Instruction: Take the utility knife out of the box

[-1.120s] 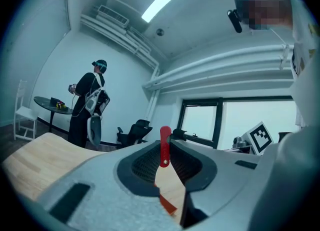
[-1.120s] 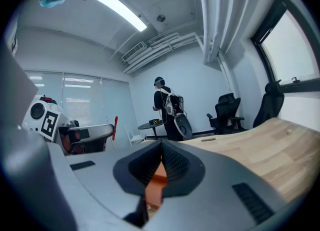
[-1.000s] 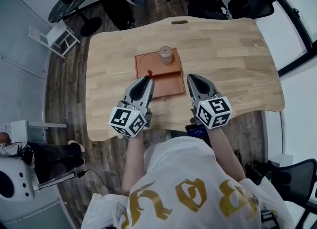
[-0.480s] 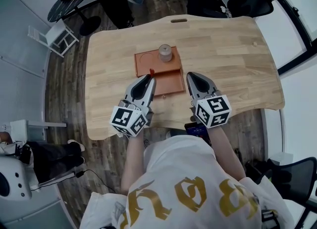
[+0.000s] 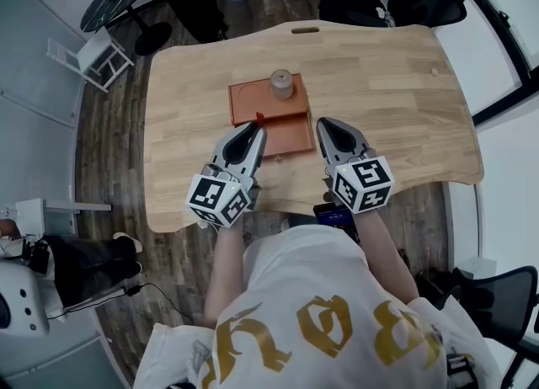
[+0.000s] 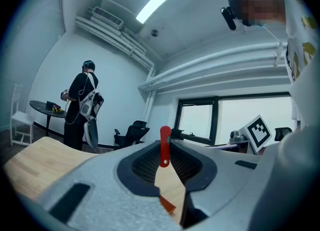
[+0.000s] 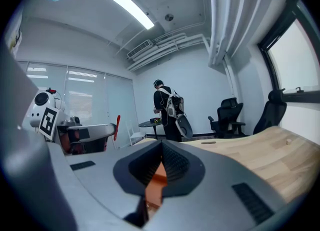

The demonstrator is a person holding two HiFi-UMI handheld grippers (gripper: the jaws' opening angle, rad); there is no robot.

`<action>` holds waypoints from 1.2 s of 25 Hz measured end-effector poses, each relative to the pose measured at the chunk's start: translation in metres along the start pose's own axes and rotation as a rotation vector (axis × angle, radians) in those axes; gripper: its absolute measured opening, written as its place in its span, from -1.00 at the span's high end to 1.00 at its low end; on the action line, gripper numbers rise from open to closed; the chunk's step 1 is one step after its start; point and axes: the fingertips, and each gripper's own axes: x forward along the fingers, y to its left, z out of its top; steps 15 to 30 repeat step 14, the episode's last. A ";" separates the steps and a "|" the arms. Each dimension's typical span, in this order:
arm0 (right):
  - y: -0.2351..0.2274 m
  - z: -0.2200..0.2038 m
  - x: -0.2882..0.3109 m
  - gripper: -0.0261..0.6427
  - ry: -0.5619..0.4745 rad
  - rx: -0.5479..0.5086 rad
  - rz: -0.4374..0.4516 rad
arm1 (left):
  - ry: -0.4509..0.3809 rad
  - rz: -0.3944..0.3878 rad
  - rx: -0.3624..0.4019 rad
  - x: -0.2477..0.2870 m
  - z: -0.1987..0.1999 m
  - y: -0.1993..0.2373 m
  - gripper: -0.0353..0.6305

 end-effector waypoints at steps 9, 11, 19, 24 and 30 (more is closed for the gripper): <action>-0.004 -0.002 0.001 0.89 0.007 0.003 -0.005 | 0.009 0.005 -0.027 0.003 -0.006 0.006 0.71; -0.006 -0.003 0.000 0.89 0.008 0.004 -0.008 | 0.013 0.002 -0.028 0.004 -0.007 0.006 0.71; -0.010 -0.004 -0.001 0.89 0.009 0.006 -0.012 | 0.015 -0.003 -0.029 0.008 -0.008 0.004 0.71; -0.010 -0.004 -0.001 0.89 0.009 0.006 -0.012 | 0.015 -0.003 -0.029 0.008 -0.008 0.004 0.71; -0.010 -0.004 -0.001 0.89 0.009 0.006 -0.012 | 0.015 -0.003 -0.029 0.008 -0.008 0.004 0.71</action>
